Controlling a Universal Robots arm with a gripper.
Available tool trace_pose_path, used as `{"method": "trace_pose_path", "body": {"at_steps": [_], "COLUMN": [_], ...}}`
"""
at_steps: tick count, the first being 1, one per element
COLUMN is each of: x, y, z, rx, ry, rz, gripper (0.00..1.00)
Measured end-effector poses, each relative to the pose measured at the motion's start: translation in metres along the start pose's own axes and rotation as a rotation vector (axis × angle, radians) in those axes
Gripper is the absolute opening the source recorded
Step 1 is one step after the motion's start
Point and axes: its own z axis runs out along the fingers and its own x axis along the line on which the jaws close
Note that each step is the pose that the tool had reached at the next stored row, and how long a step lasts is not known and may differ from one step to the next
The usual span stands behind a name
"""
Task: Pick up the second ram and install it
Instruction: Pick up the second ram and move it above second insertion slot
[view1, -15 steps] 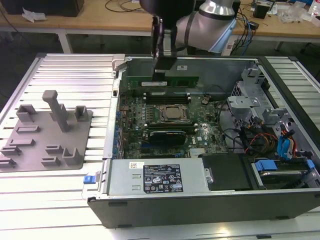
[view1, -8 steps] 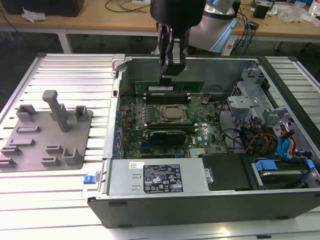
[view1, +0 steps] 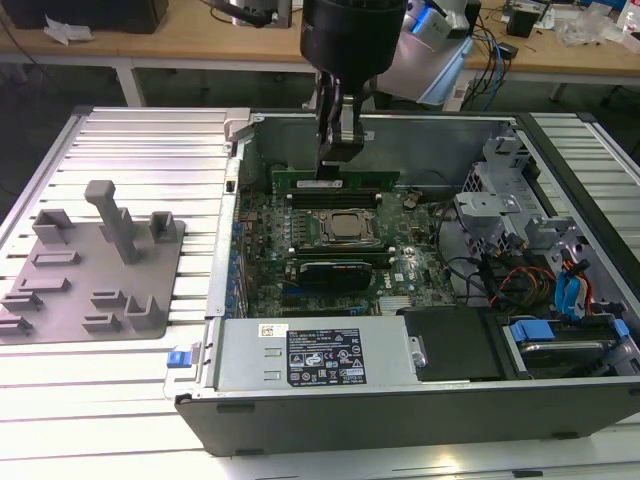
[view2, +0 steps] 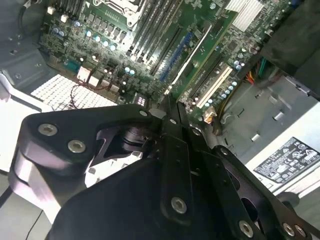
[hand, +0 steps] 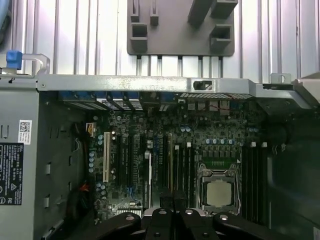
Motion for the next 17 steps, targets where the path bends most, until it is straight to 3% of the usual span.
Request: {"method": "trace_pose_path", "body": {"at_steps": [7, 17], "x": [-0.0065, -0.0137], "y": [-0.0017, -0.0126], "z": [0.0145, 0.0336], "rx": [-0.0020, -0.0071], "ry": [0.0006, 0.0023], "rz": [0.000, 0.000], "gripper": [0.09, 0.09]}}
